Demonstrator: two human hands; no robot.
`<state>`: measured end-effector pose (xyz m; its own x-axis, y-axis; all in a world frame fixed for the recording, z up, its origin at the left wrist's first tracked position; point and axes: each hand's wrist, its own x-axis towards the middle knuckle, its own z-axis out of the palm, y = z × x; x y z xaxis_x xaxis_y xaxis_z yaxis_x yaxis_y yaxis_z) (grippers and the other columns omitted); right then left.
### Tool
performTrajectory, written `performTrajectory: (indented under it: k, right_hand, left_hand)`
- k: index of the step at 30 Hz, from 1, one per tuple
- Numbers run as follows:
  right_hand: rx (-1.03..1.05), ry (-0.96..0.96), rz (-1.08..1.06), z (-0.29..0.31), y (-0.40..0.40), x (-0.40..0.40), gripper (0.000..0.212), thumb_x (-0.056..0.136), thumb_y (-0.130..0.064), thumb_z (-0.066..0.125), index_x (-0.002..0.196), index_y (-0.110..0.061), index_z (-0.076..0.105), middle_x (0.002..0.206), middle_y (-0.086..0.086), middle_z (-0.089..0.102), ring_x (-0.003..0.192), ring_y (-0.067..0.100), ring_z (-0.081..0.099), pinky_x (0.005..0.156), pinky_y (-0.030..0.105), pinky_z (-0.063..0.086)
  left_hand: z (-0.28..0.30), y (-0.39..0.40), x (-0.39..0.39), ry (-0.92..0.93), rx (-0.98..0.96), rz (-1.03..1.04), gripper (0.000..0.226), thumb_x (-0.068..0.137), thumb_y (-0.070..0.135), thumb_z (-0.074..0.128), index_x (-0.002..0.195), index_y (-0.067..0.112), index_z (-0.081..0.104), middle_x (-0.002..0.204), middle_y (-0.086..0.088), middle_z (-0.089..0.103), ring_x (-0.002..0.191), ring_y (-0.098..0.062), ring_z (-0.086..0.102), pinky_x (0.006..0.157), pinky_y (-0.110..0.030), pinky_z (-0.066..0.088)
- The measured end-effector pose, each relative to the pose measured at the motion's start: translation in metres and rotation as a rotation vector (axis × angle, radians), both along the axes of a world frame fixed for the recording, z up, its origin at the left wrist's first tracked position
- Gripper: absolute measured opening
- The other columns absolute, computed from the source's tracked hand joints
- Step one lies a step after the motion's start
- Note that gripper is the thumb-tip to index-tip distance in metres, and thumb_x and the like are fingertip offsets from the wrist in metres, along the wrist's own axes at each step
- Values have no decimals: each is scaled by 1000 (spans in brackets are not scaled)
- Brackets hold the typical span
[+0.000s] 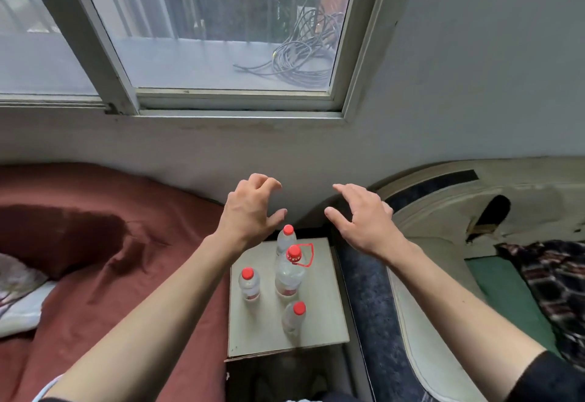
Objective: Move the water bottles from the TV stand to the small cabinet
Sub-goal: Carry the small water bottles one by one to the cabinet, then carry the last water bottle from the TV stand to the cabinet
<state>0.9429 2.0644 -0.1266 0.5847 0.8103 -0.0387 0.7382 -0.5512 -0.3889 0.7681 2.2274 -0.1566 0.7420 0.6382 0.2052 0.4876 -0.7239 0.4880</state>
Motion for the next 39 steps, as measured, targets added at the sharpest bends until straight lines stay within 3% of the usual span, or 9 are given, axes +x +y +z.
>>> performTrajectory:
  k: [8,20,24,29,33,39]
  right_hand:
    - [-69,-31,30,19,-39,2,63,92,-62,43,149,-36,33,160,-1,26,146,24,20,117,54,17]
    - [13,39,135,19,-139,33,67,91,-61,46,150,-30,33,160,3,23,146,26,14,111,54,28]
    - [35,117,176,4,-167,30,64,92,-60,45,148,-30,36,159,1,26,146,25,18,110,54,30]
    - [-11,156,255,-10,-200,-1,62,93,-60,44,147,-32,36,159,1,25,146,25,18,110,54,28]
    - [-41,144,335,-4,-208,-36,62,93,-60,43,148,-33,34,160,0,24,146,26,18,111,53,26]
    - [18,97,499,18,-216,-132,58,94,-57,44,146,-32,38,157,-2,30,144,24,23,111,48,29]
  left_hand:
    - [28,-47,-11,51,75,45,50,83,45,72,127,26,58,131,2,54,109,-28,55,91,-44,49]
    - [56,-175,-16,140,84,212,51,80,43,78,125,26,62,130,1,55,111,-30,55,91,-49,51]
    - [36,-235,-31,136,-29,312,45,78,47,73,119,30,64,124,5,58,106,-24,58,89,-48,53]
    - [27,-292,-60,191,-74,369,48,78,54,66,121,33,62,127,8,56,110,-24,58,87,-46,53]
    - [43,-320,-101,144,-86,468,62,71,66,46,119,29,63,124,5,58,109,-24,59,89,-49,53]
    - [63,-365,-216,103,-26,663,46,77,52,66,118,31,63,123,7,58,107,-23,59,89,-45,53]
